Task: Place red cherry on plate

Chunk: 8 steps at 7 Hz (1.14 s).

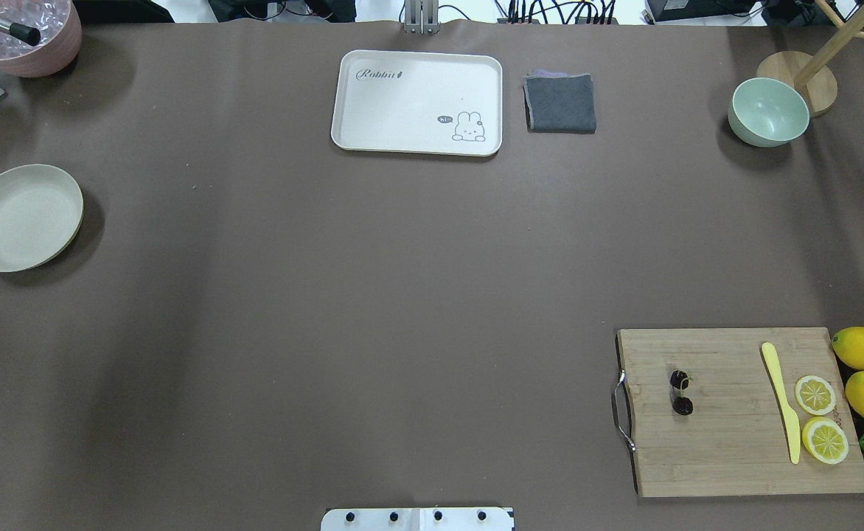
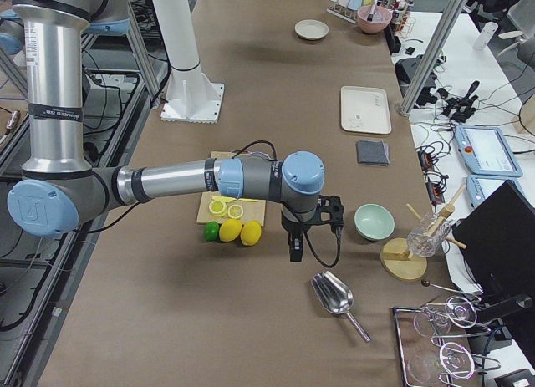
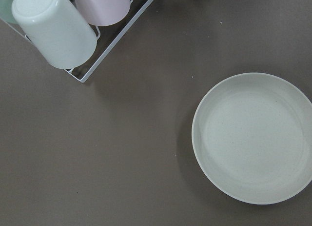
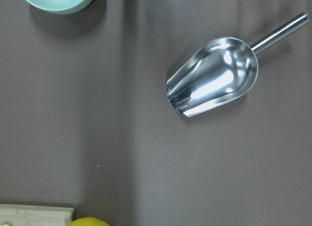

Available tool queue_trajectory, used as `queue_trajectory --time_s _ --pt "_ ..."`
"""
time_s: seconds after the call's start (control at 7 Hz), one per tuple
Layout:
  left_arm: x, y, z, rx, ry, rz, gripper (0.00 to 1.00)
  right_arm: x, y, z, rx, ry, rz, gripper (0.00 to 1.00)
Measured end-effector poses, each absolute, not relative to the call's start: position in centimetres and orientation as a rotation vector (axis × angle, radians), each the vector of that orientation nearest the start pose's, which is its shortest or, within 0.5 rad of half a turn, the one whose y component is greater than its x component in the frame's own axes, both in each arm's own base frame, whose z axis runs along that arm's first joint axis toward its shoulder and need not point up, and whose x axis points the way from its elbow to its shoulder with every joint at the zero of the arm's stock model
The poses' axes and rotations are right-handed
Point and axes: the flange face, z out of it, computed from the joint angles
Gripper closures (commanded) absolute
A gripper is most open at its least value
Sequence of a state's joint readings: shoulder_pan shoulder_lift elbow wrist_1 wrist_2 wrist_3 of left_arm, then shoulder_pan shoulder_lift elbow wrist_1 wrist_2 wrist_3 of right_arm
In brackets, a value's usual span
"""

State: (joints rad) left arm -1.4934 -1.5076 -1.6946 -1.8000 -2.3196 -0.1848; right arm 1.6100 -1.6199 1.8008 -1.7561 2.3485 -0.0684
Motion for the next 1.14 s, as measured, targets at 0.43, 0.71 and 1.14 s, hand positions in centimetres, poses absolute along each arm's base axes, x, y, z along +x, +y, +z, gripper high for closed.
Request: queue_trajectory --time_s 0.43,0.71,1.14 --pt "-0.7 -51.6 60.6 0.212 0.791 0.010 0.02 8.2 -46.2 58.3 0.047 -0.776 -0.029 0.00" --pt "2.2 -54.8 65.2 0.242 0.834 -0.069 0.02 8.2 -46.1 58.3 0.048 -0.776 -0.028 0.00" --pt "8.2 -54.4 68.6 0.237 0.881 -0.035 0.02 8.2 -46.2 58.2 0.050 -0.776 -0.029 0.00"
